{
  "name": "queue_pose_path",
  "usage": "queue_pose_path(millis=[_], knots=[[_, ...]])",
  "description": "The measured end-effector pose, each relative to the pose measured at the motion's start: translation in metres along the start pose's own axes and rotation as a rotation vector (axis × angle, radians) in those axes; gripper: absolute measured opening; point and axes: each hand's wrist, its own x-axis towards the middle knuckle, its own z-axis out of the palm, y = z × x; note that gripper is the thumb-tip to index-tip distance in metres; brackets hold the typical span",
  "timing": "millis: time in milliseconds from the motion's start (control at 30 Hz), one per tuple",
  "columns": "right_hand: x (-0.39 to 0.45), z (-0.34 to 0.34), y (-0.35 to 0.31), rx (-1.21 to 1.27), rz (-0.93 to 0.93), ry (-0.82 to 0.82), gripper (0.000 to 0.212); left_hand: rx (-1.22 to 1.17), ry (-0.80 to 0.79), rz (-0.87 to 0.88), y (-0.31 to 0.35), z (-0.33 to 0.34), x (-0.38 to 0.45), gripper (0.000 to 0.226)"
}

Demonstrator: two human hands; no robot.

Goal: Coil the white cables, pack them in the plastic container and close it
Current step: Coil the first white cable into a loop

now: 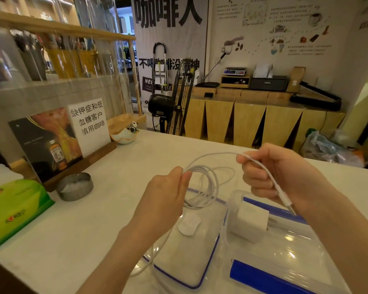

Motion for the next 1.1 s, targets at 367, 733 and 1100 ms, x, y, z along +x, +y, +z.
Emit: queue_pose_path(millis=[367,733,1100], knots=[[-0.004,0.026,0.009,-0.385,-0.405,0.144,0.018,-0.244,-0.083,-0.073,0.016,0.005,-0.009,0.039],[0.007,0.033,0.048,-0.701,-0.625,0.323,0.015,-0.652,-0.023,-0.282,0.012,-0.001,-0.005,0.036],[0.014,0.042,0.053,-0.191,-0.339,0.205,0.027,-0.781,0.002,-0.334,0.017,0.006,0.000,0.038]])
